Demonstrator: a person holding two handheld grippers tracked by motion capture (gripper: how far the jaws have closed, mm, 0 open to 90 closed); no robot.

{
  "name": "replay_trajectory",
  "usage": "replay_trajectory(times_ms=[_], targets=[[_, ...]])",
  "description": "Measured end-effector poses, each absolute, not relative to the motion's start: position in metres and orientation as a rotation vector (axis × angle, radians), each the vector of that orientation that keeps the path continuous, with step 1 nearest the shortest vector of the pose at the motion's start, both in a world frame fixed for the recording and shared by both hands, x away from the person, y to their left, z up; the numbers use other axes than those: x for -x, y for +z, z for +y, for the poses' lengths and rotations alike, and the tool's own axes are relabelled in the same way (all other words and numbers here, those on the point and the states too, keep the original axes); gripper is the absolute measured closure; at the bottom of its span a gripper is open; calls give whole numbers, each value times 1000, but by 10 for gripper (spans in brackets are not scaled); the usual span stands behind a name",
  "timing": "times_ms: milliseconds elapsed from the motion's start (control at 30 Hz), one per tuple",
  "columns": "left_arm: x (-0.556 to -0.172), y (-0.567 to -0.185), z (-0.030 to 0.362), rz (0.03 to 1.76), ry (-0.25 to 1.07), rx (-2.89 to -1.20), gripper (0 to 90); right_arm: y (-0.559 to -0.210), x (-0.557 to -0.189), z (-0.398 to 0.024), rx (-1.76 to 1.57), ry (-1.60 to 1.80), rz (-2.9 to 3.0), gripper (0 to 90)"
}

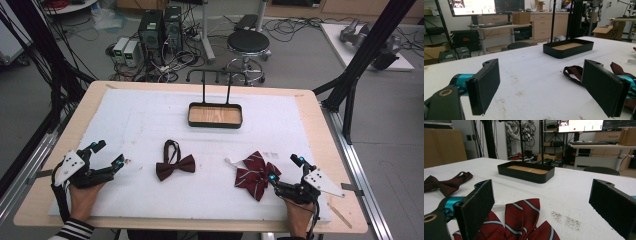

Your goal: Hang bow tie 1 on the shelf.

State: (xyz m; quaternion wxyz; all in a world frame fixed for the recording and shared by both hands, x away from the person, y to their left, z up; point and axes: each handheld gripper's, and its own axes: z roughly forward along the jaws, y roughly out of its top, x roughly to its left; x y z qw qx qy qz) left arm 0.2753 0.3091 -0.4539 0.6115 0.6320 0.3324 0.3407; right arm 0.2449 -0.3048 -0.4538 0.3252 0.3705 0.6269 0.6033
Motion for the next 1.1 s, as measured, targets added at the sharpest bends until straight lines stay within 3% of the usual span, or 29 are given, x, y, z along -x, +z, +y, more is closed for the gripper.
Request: replay_trajectory(times_ms=[1100], targets=[[-275,-454,311,782,787,-1434,159,-447,-247,-304,-993,1569,1689,51]])
